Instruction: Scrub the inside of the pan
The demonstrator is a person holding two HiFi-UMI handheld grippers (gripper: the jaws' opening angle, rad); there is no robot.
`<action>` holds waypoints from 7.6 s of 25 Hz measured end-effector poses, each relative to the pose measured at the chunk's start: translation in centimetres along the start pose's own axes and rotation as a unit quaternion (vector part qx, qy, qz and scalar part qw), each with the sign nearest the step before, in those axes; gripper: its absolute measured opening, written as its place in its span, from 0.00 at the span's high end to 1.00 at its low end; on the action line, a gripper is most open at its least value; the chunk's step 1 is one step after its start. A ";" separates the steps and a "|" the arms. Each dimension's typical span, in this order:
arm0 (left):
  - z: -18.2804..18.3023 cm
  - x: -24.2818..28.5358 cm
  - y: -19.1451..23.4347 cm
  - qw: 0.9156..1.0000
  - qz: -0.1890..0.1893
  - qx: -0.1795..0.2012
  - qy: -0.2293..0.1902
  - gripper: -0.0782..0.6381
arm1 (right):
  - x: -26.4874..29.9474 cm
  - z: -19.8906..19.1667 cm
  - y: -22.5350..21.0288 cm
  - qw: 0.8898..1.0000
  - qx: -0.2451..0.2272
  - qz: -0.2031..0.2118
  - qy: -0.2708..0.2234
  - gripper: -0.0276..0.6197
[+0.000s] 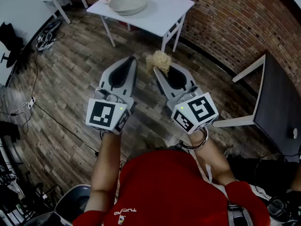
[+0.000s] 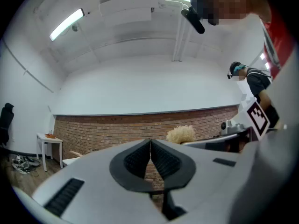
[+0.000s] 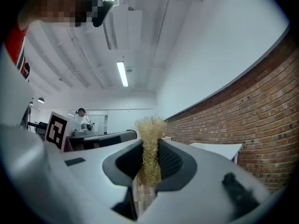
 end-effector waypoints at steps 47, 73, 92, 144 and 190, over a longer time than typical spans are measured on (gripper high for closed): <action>2.2 -3.1 12.3 0.999 -0.002 -0.025 -0.026 0.87 | 10.9 -0.4 3.1 0.999 -0.030 -0.017 0.005 0.82; 2.2 26.1 28.0 0.999 0.049 0.008 -0.013 0.87 | 31.8 -7.1 -22.7 0.999 -0.022 0.024 0.006 0.82; 2.4 36.9 38.7 0.998 0.055 0.011 -0.018 0.87 | 44.2 -10.4 -30.8 0.999 -0.026 0.020 0.015 0.82; 0.5 54.1 65.6 0.999 -0.003 -0.024 0.021 0.87 | 73.4 -41.6 -34.8 0.863 0.041 0.050 0.501 0.82; 0.8 53.4 66.3 0.999 -0.016 -0.041 0.008 0.87 | 69.0 -41.0 -32.9 0.827 0.080 0.080 0.551 0.82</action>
Point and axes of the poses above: the fingertips, and each gripper's own axes: x forward along the fingers, y to its left, z out of its top, the point moved 1 cm from there along -x, backward along the fingers, and after that the axes turned 15 degrees about -x, right-handed, at the moved point
